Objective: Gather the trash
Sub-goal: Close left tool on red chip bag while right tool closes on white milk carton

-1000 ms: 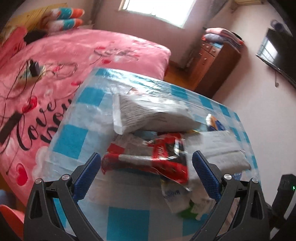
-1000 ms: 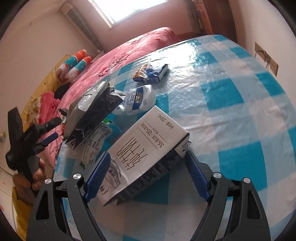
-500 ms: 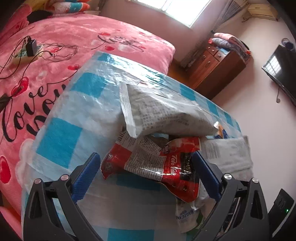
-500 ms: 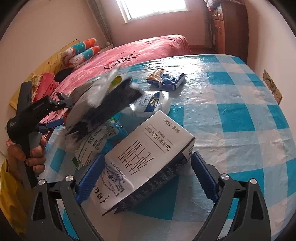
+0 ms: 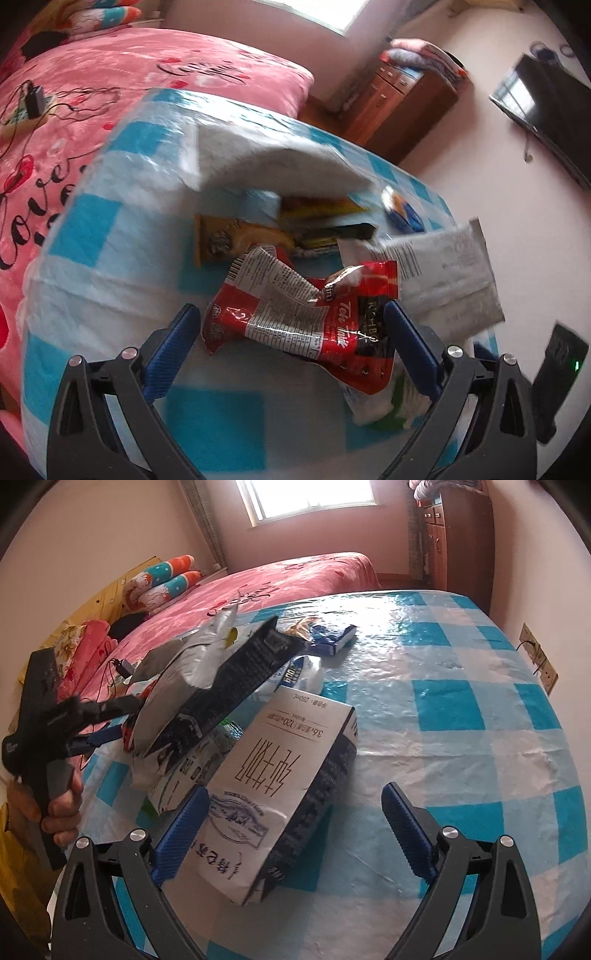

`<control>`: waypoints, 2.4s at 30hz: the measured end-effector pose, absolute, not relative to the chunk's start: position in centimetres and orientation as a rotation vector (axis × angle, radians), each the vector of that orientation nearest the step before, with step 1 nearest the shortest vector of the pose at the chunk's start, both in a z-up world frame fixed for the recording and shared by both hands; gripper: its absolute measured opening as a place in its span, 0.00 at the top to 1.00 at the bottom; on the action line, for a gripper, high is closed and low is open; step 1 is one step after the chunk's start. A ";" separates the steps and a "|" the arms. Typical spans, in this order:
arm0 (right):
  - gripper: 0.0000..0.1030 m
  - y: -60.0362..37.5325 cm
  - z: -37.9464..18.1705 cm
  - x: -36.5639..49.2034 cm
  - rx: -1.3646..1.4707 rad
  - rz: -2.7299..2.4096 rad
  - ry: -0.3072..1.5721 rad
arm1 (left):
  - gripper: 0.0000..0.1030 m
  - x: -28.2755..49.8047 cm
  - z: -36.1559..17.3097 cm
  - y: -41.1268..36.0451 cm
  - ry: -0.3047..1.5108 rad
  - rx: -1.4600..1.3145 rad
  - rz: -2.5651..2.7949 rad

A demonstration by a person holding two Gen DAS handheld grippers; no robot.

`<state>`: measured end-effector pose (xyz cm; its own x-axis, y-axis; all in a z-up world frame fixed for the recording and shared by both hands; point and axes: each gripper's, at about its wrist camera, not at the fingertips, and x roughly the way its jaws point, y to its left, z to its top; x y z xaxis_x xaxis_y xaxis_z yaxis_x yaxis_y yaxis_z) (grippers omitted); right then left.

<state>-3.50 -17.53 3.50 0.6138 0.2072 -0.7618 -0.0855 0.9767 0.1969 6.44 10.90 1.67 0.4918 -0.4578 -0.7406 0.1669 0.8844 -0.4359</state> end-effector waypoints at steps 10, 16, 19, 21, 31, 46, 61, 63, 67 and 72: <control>0.09 -18.3 3.8 -5.4 0.103 0.119 0.887 | 0.04 0.9 2.2 10.1 0.992 -0.329 -0.397; 0.09 -18.3 3.8 -5.6 0.216 0.145 0.880 | 0.04 -1.1 1.4 13.2 1.004 -0.632 -0.278; 0.09 -18.4 3.9 -5.4 0.255 0.152 0.883 | 0.04 -2.0 0.6 14.3 1.010 -0.758 -0.240; 0.09 -18.6 3.9 -5.1 0.290 0.158 0.890 | 0.04 -2.3 0.4 14.4 1.023 -0.791 -0.224; 0.09 -17.8 2.9 -3.8 0.208 0.122 0.900 | 0.05 0.5 0.4 12.0 1.027 -0.800 -0.154; 0.09 -20.2 4.2 -5.0 0.079 0.035 0.899 | 0.05 3.5 2.0 11.2 1.056 -0.594 0.010; 0.08 -20.1 2.2 -3.7 0.120 0.081 0.928 | 0.05 4.7 1.2 10.1 1.115 -0.833 0.075; 0.08 -20.2 2.3 -3.7 0.121 0.083 0.928 | 0.05 5.6 1.4 9.1 1.127 -0.762 0.095; 0.08 -20.3 2.4 -3.5 0.142 0.102 0.926 | 0.05 6.4 1.6 7.1 1.131 -0.573 0.148; 0.08 -19.8 2.2 -3.2 0.114 0.105 0.913 | 0.45 5.9 2.1 7.4 1.106 -0.502 0.204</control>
<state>-3.23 -19.77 2.24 0.6071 0.1388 -0.7824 -0.0419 0.9888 0.1429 5.87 7.41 2.09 0.4432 -0.0880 -0.8921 -0.4007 0.8708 -0.2850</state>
